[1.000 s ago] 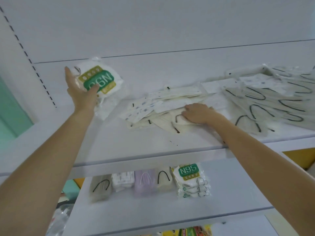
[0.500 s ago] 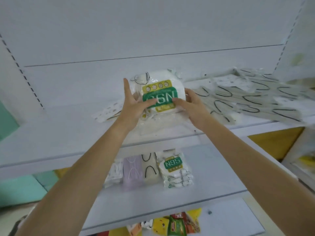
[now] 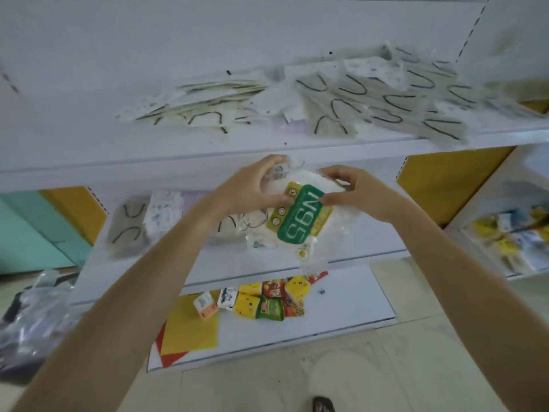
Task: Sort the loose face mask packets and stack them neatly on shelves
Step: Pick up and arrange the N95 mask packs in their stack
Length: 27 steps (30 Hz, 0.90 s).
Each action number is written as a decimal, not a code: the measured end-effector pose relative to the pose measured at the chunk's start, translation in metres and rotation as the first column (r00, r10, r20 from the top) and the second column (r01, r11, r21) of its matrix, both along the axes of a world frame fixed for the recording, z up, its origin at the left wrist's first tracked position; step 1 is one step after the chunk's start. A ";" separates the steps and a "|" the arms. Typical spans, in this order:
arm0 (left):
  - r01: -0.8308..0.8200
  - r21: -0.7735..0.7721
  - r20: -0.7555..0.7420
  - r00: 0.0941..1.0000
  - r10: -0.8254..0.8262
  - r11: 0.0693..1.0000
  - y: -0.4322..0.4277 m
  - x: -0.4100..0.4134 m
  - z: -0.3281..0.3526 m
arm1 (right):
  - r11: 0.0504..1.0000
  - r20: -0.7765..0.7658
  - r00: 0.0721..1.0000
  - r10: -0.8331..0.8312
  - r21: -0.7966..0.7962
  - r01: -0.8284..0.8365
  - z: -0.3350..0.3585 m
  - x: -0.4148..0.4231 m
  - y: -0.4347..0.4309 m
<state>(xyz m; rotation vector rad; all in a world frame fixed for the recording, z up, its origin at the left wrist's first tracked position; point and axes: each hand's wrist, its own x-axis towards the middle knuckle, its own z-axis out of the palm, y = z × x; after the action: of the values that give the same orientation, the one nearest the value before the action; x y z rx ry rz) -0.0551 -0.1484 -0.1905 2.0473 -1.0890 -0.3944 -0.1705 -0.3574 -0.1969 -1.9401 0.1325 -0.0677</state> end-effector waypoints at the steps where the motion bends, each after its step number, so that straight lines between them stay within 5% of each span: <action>1: 0.002 0.002 -0.080 0.997 -0.002 1.000 -0.005 -0.003 -0.009 | 1.000 -0.015 1.000 0.008 0.006 -0.008 -0.006 0.002 -0.007; 4: -0.125 -0.077 -0.327 0.940 0.094 0.989 -0.017 -0.011 -0.039 | 0.997 -0.020 0.999 -0.051 0.065 0.052 -0.026 0.008 -0.026; 6: -0.284 -0.141 -0.483 0.856 0.184 0.948 -0.028 -0.016 -0.064 | 0.950 -0.048 0.985 -0.168 0.259 0.175 -0.049 0.008 -0.038; 12: -0.793 -0.094 -0.911 0.312 0.269 0.602 -0.069 -0.044 -0.144 | 0.764 -0.446 0.874 0.191 0.627 0.153 -0.148 -0.016 -0.061; 15: -0.812 -0.063 -0.928 0.262 0.265 0.580 -0.085 -0.071 -0.173 | 0.691 -0.541 0.836 0.089 0.639 0.339 -0.177 -0.011 -0.051; 19: -0.837 0.075 -0.904 0.173 0.391 0.542 -0.089 -0.071 -0.189 | 0.750 -0.607 0.794 0.032 0.540 0.383 -0.189 0.012 -0.048; 24: -0.808 0.194 -0.772 0.225 0.595 0.557 -0.081 -0.021 -0.193 | 0.820 -0.414 0.850 -0.326 0.325 0.472 -0.184 0.072 -0.053; 27: -0.841 0.117 -0.778 0.253 0.576 0.528 -0.081 0.025 -0.194 | 0.890 -0.319 0.911 -0.262 0.285 0.356 -0.185 0.111 -0.049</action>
<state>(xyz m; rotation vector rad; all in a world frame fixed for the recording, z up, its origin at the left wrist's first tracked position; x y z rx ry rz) -0.0301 -0.2292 -0.3843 1.5571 0.3765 -0.4495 -0.0595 -0.4068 -0.3823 -1.5588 0.6050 0.0104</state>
